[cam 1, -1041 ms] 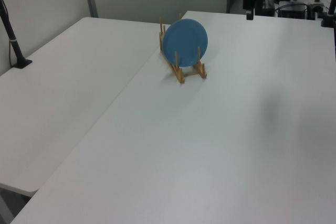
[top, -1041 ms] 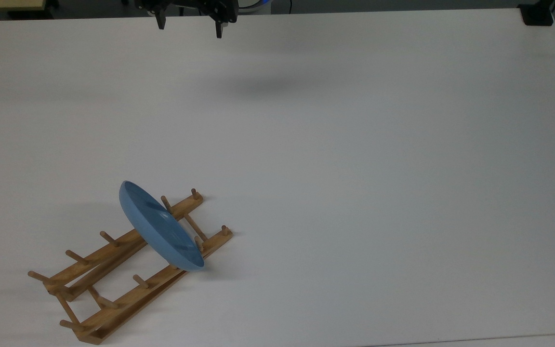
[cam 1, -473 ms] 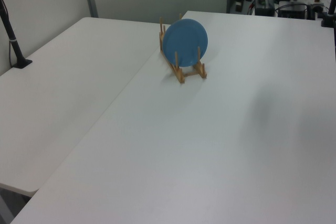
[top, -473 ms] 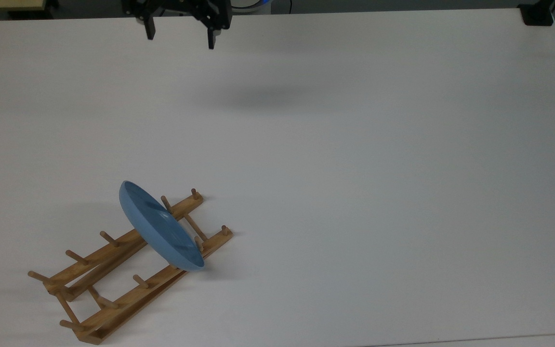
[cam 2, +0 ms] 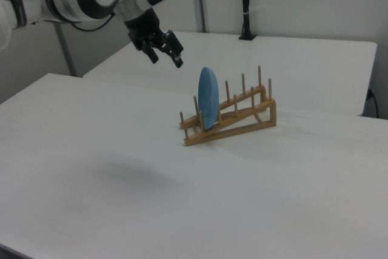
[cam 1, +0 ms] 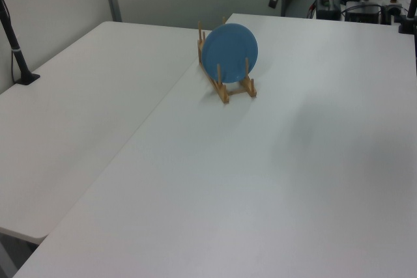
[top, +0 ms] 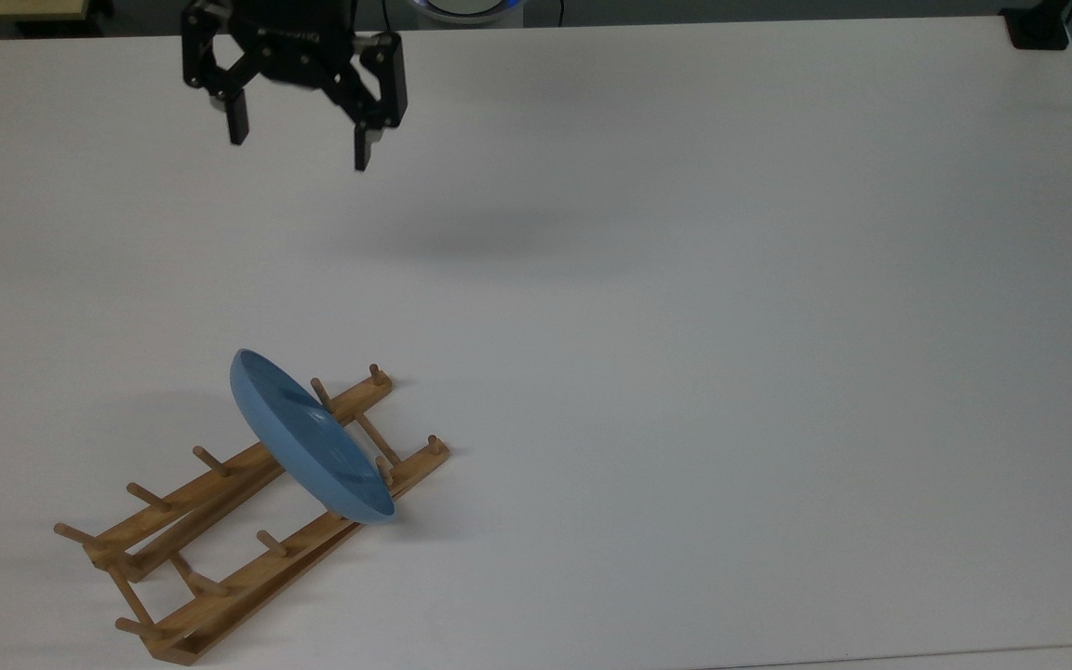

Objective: Pick plate from plate rack
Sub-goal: 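Lower the open gripper toward the rim of the blue plate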

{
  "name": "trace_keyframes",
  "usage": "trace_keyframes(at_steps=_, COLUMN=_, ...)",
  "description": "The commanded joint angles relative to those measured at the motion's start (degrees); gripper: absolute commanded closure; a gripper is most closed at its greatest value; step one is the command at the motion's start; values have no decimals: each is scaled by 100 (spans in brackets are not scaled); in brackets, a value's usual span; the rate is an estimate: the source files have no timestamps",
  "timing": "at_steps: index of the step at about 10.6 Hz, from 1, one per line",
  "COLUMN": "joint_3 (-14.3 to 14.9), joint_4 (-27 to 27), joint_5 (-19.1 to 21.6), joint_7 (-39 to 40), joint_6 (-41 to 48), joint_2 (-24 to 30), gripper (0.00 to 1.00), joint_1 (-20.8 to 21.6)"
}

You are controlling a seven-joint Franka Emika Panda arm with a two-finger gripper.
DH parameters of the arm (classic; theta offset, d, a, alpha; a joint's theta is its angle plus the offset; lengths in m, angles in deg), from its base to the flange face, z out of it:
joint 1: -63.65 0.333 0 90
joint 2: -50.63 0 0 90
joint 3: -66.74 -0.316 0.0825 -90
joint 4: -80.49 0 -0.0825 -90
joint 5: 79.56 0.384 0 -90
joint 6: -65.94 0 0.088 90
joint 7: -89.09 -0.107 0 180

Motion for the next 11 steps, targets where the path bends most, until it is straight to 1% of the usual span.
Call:
trace_keyframes(at_steps=1, joint_3=21, joint_4=341, joint_5=-667, joint_7=-884, joint_6=-796, joint_2=-556, gripper=0, joint_1=95)
trace_keyframes(at_steps=3, joint_3=-23, joint_4=350, joint_5=-1342, joint_7=-1446, joint_6=-1332, joint_2=-872, gripper=0, joint_1=121)
trace_keyframes(at_steps=4, joint_3=-15, joint_4=350, joint_5=-1659, joint_7=-1710, joint_6=-1526, joint_2=-1021, gripper=5, joint_1=112)
trace_keyframes(at_steps=5, joint_3=-23, joint_4=350, joint_5=-1932, joint_7=-1835, joint_6=-1711, joint_2=-1127, gripper=17, joint_1=95)
trace_keyframes(at_steps=6, joint_3=11, joint_4=350, joint_5=-2048, joint_7=-1836, joint_6=-1834, joint_2=-1242, gripper=27, joint_1=95)
trace_keyframes(at_steps=7, joint_3=20, joint_4=350, joint_5=-2136, joint_7=-1827, joint_6=-1931, joint_2=-1365, gripper=31, joint_1=95)
trace_keyframes(at_steps=8, joint_3=21, joint_4=350, joint_5=-2372, joint_7=-1827, joint_6=-1976, joint_2=-1453, gripper=41, joint_1=86)
trace_keyframes(at_steps=9, joint_3=21, joint_4=350, joint_5=-2548, joint_7=-1827, joint_6=-1994, joint_2=-1506, gripper=48, joint_1=77)
trace_keyframes(at_steps=10, joint_3=21, joint_4=350, joint_5=-2628, joint_7=-1827, joint_6=-1994, joint_2=-1593, gripper=52, joint_1=69)
trace_keyframes(at_steps=11, joint_3=21, joint_4=350, joint_5=-2699, joint_7=-1827, joint_6=-2003, joint_2=-1664, gripper=52, joint_1=60)
